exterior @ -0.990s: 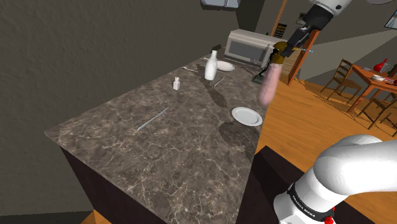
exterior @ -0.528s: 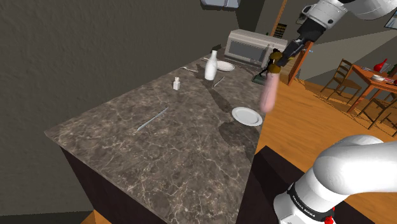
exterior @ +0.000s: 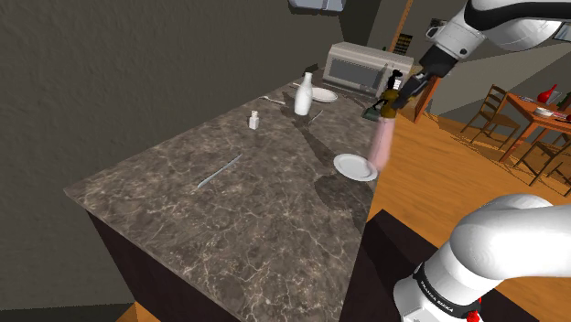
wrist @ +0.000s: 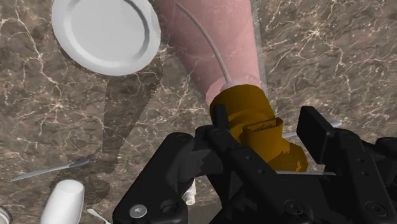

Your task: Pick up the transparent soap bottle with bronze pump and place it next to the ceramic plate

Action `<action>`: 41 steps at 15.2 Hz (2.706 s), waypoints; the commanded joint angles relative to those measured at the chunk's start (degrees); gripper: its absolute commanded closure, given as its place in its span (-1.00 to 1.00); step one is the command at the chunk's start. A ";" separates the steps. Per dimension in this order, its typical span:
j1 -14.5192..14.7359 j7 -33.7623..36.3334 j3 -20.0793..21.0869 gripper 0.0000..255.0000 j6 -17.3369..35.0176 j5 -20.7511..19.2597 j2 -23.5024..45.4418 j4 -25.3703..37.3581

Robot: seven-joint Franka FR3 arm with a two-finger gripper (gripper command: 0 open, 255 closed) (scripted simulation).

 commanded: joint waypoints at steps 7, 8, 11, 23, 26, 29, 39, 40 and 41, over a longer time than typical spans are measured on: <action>-0.37 -1.27 -0.82 1.00 5.91 -0.29 -0.21 -6.19; -0.41 -1.43 -0.93 1.00 6.66 -0.32 -0.19 -6.93; -0.50 -1.92 -1.26 1.00 8.94 -0.39 -0.04 -9.11; -0.49 -4.19 -3.00 1.00 18.69 -0.41 2.03 -16.99; -0.44 -4.52 -3.25 1.00 19.95 -0.36 2.46 -17.84; -0.46 -4.53 -3.23 1.00 19.95 -0.34 2.47 -17.84; -0.92 -4.33 -3.04 -1.00 17.57 -0.65 1.29 -16.66; -1.30 -4.15 -2.90 -1.00 15.25 -0.92 0.24 -15.41; -1.63 -4.00 -2.79 -1.00 12.97 -1.16 -0.69 -14.08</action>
